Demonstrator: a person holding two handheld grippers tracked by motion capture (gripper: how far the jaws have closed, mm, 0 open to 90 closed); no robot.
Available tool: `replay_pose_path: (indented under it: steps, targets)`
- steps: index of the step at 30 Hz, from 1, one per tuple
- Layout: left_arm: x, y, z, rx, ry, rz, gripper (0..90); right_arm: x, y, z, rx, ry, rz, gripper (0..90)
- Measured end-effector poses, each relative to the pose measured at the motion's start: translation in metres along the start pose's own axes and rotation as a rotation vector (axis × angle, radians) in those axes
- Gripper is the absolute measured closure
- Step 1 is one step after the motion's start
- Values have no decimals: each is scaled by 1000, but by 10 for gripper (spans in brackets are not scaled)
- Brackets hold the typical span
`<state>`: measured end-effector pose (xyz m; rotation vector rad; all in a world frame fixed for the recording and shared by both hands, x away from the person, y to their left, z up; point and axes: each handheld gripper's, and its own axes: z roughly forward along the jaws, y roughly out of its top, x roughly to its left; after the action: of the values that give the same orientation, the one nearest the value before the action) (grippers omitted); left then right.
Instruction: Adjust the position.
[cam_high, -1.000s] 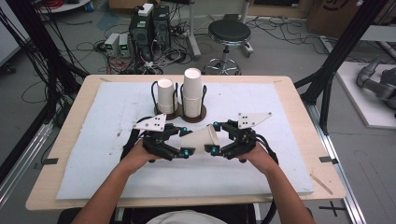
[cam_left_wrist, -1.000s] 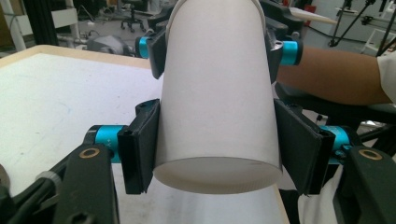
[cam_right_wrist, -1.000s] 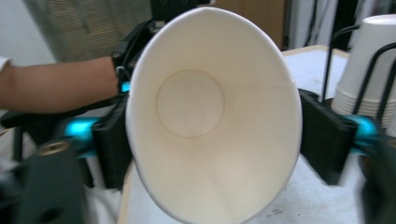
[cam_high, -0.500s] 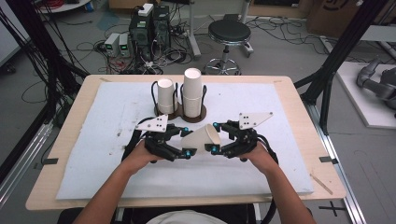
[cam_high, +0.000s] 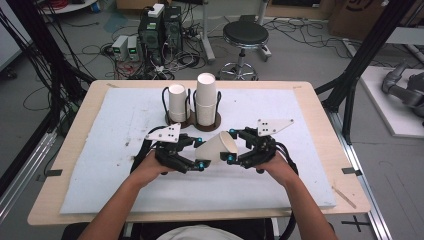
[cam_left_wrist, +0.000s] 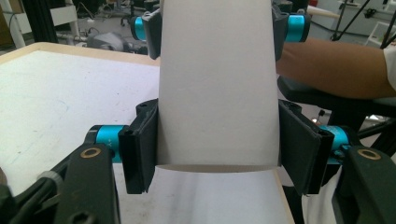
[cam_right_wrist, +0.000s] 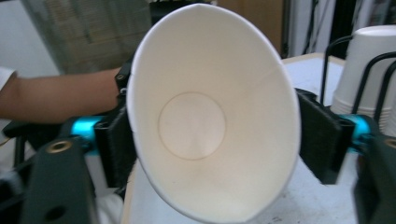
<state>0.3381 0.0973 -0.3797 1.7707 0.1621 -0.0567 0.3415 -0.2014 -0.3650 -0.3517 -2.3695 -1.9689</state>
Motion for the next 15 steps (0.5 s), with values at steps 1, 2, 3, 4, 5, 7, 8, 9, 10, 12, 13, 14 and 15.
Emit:
replay_pose_path:
  steps: [1, 2, 3, 4, 5, 7, 8, 9, 10, 12, 13, 14, 15]
  targets:
    - [0, 0, -1, -8, -1, -2, 360, -1, 0, -1, -4, 2, 0, 217]
    - [0, 0, -1, -9, 2, -5, 360, 0, 0, -1, -6, 7, 6, 230]
    - [0, 0, 0, -7, -2, -5, 362, 0, 1, -1, -6, 9, -6, 282]
    - [0, 0, 0, -6, -4, -6, 362, 0, 1, -2, -7, 11, -23, 284]
    - [0, -1, 1, -2, -4, -7, 363, 1, 1, -2, -7, 10, -32, 292]
    - [-1, -1, 3, 9, 0, -4, 365, 0, 2, -2, -4, 12, -40, 315]
    - [-1, -1, 4, 14, 0, -6, 366, 0, 2, -3, -3, 21, -39, 325]
    - [-1, -1, 5, 16, 2, -10, 365, 0, 2, -4, -2, 24, -35, 335]
    - [-1, -1, 6, 21, 1, -10, 365, -1, 2, -4, -2, 25, -39, 340]
    - [-1, 0, 5, 20, 25, -10, 348, 0, 2, -5, 3, 30, -34, 348]
    - [-1, 0, 4, 16, 47, -15, 328, 0, 3, -5, 9, 21, -42, 349]
    - [0, 1, 4, 11, 66, -24, 283, 0, 3, -5, 14, 12, -50, 350]
    - [0, 1, 3, 6, 69, -29, 257, 0, 3, -5, 23, 8, -43, 354]
